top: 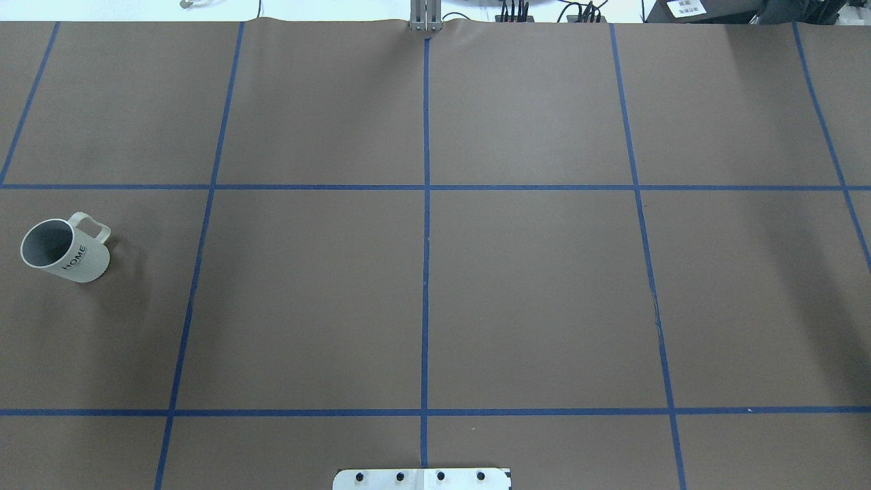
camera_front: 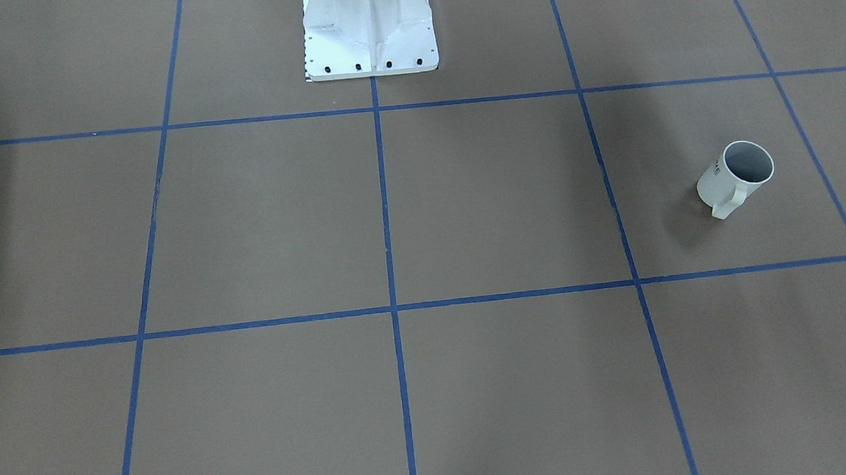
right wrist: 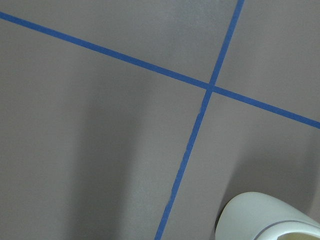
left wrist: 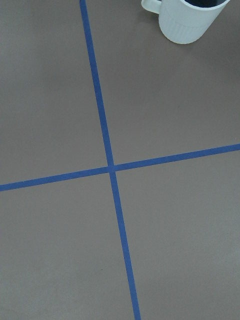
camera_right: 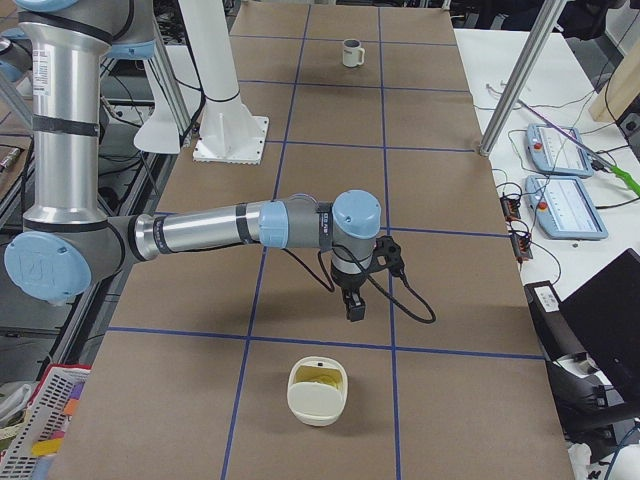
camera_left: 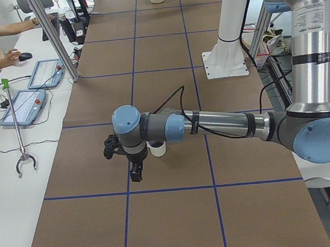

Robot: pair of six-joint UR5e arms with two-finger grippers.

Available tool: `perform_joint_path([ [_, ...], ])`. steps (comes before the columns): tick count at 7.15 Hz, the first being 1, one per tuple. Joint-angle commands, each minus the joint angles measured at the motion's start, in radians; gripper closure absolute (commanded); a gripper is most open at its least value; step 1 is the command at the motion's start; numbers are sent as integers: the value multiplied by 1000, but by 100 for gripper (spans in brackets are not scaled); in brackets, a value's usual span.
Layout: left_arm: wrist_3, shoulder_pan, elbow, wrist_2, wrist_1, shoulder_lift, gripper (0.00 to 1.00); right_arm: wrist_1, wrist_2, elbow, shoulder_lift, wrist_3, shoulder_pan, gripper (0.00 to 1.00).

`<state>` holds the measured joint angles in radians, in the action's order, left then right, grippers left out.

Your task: Left arm hands cup to right arm to dump lemon

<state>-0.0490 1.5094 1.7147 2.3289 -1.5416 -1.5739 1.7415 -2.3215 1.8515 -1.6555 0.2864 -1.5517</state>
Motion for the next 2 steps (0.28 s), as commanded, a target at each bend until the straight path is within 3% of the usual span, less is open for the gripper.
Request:
perform_joint_path([
  [1, 27, -2, 3, 1, -5, -1, 0, -2, -1, 2, 3, 0, 5, 0],
  [2, 29, -2, 5, 1, -6, -1, 0, -5, 1, 2, 3, 2, 5, 0],
])
